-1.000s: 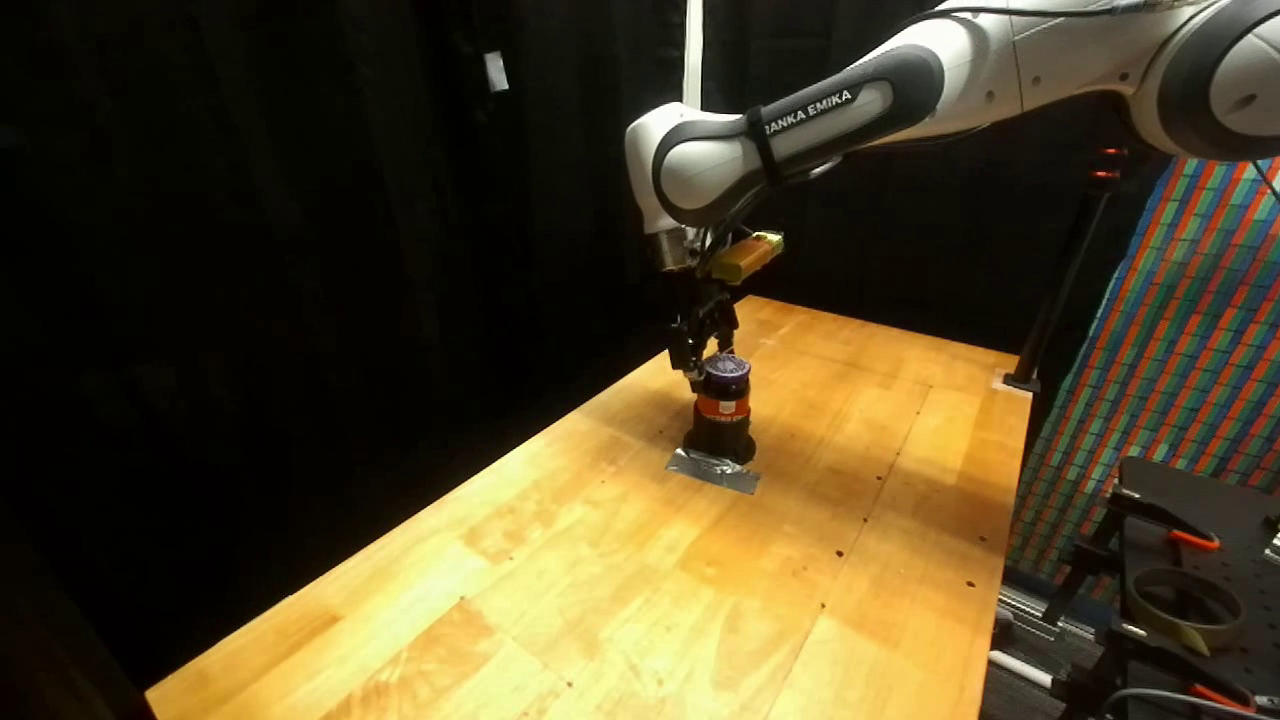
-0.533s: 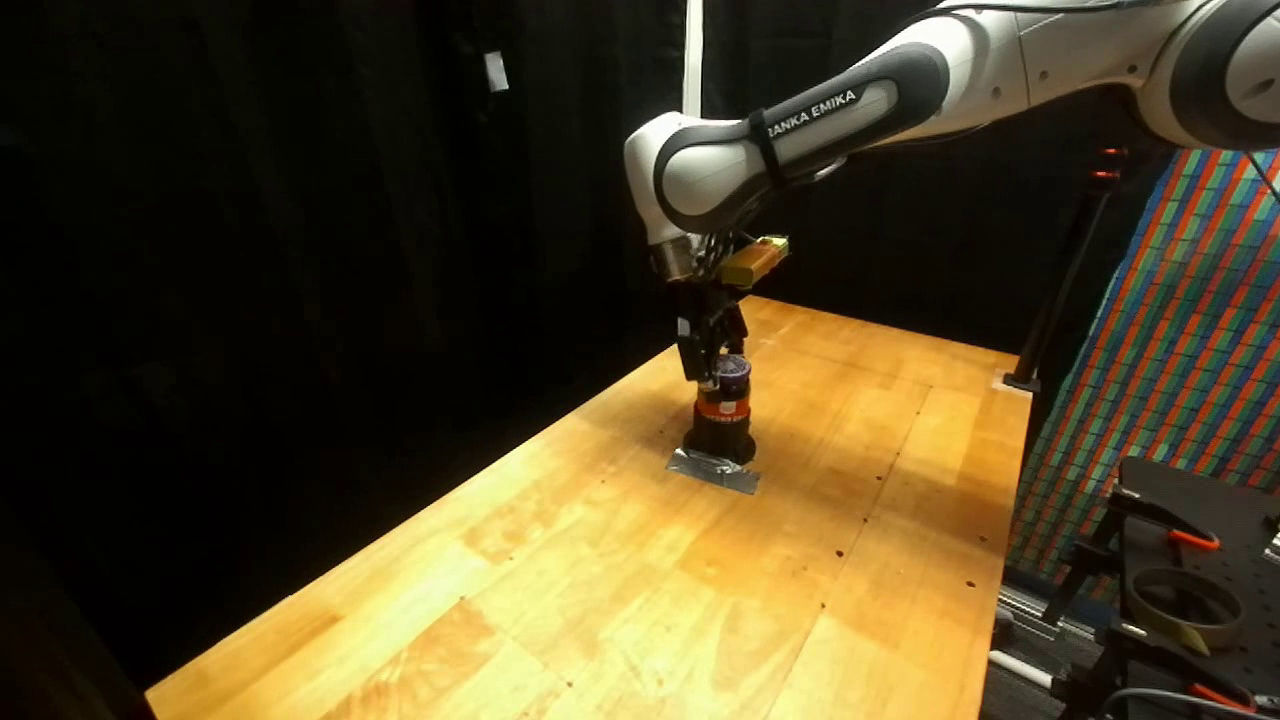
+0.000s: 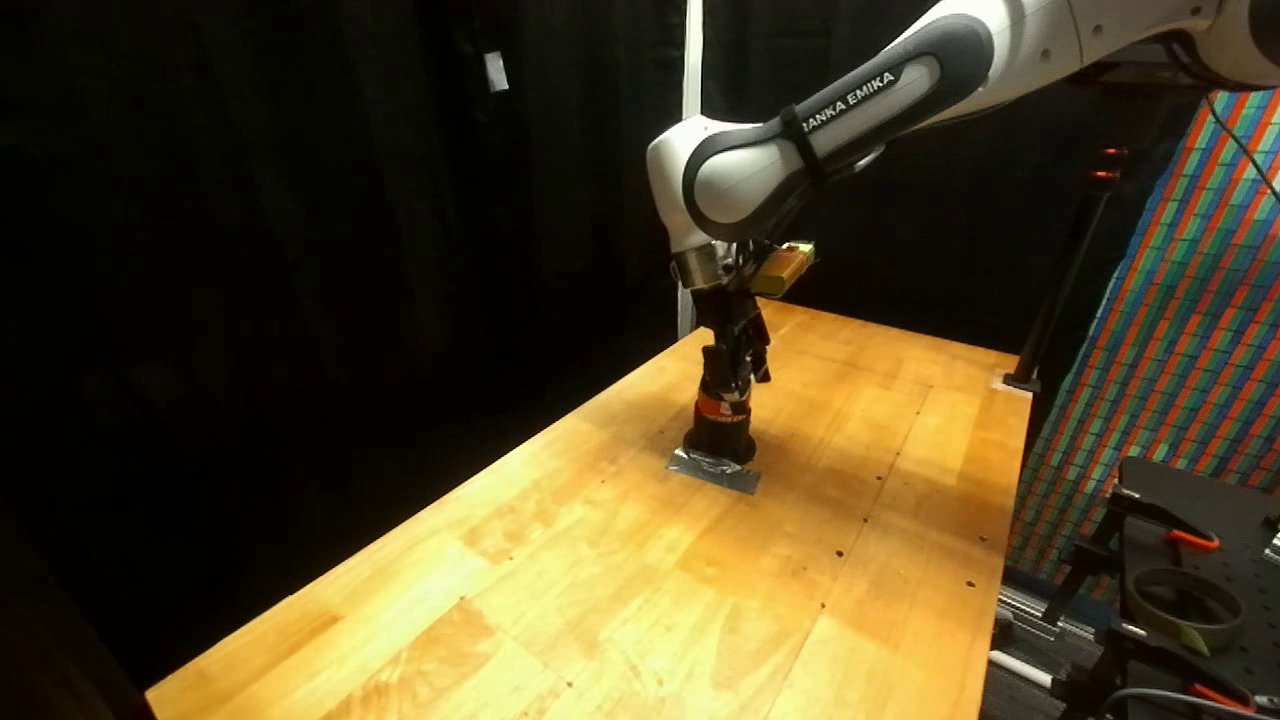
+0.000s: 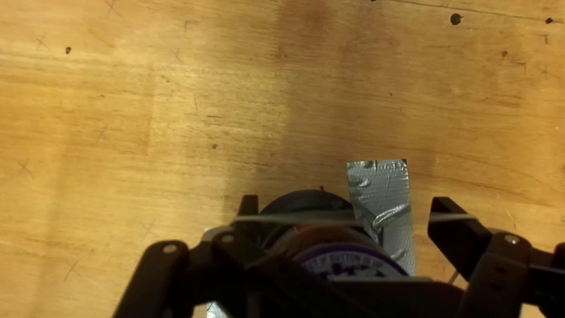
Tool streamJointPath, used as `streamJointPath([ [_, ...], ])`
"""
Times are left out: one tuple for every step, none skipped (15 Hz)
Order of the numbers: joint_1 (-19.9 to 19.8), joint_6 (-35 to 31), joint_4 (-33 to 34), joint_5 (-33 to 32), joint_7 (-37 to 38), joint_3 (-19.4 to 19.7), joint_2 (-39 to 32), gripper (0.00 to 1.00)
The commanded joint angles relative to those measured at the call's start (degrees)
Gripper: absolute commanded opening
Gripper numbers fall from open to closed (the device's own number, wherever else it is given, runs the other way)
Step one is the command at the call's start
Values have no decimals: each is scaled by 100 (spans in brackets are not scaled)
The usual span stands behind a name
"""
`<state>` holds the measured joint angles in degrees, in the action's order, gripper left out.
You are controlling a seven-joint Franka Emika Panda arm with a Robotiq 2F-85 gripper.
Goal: Put the rubber band around the brown cup
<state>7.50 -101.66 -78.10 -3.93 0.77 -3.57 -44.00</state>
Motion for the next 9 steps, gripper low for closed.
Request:
streamJointPath([
  [71, -779, -1365, -58, 157, 16, 832, 100],
  [91, -1040, -1627, -79, 201, 22, 968, 100],
  [121, -1325, -1883, -116, 290, 42, 1094, 100],
  [135, -1652, -2149, -157, 328, 50, 1224, 100],
  [158, -1997, -2416, -203, 399, 64, 1354, 100],
  [193, -2333, -2680, -268, 507, 89, 1480, 90],
  [224, -2698, -2957, -366, 611, 116, 1618, 75],
  [261, -3048, -3238, -479, 721, 150, 1754, 68],
  [298, -3393, -3515, -587, 851, 183, 1880, 58],
])
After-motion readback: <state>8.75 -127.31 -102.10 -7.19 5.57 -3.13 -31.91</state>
